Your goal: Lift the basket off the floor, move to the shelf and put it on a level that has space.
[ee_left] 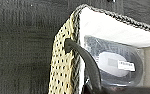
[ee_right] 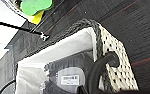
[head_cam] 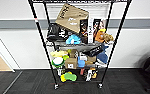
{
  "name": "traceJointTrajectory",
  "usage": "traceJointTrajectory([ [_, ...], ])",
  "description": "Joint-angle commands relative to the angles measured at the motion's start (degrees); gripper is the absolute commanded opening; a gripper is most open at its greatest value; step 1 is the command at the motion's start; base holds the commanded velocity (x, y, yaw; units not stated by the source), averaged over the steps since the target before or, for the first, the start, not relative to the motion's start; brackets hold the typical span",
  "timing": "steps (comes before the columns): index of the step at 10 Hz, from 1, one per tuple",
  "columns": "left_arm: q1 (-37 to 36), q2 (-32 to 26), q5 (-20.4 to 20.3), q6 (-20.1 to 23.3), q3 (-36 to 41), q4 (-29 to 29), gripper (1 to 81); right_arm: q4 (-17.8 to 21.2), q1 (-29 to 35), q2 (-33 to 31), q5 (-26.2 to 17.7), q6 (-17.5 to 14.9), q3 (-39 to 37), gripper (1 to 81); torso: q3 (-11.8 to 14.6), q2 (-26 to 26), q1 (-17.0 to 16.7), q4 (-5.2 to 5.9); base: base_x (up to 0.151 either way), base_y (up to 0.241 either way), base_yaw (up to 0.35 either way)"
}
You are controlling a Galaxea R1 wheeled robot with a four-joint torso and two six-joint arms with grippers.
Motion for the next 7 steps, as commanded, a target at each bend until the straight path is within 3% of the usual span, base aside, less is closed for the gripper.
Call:
traceJointTrajectory([
  [1, -7.13, -2.15, 0.65, -0.25, 5.13, -3.4, 1.0, -1.43, 5.94, -0.71, -1.92, -0.1, 3.8, 1.0, 0.0, 5.47, -3.52, 0.0, 0.0, 0.0, 0.0],
  [3, -7.31, -4.96, 0.38, -0.25, 9.17, -4.19, 1.0, -1.34, 5.94, -1.42, -1.74, 0.08, 5.03, 1.0, 3.63, 9.44, -6.05, 0.0, 0.0, 0.0, 0.0],
  [7, -7.04, -6.01, 0.03, -0.25, 9.96, -4.36, 1.0, -1.25, 5.15, -4.05, -1.39, 0.17, 7.49, 1.0, 8.56, 16.0, -10.23, 0.0, 0.0, 0.0, 0.0],
])
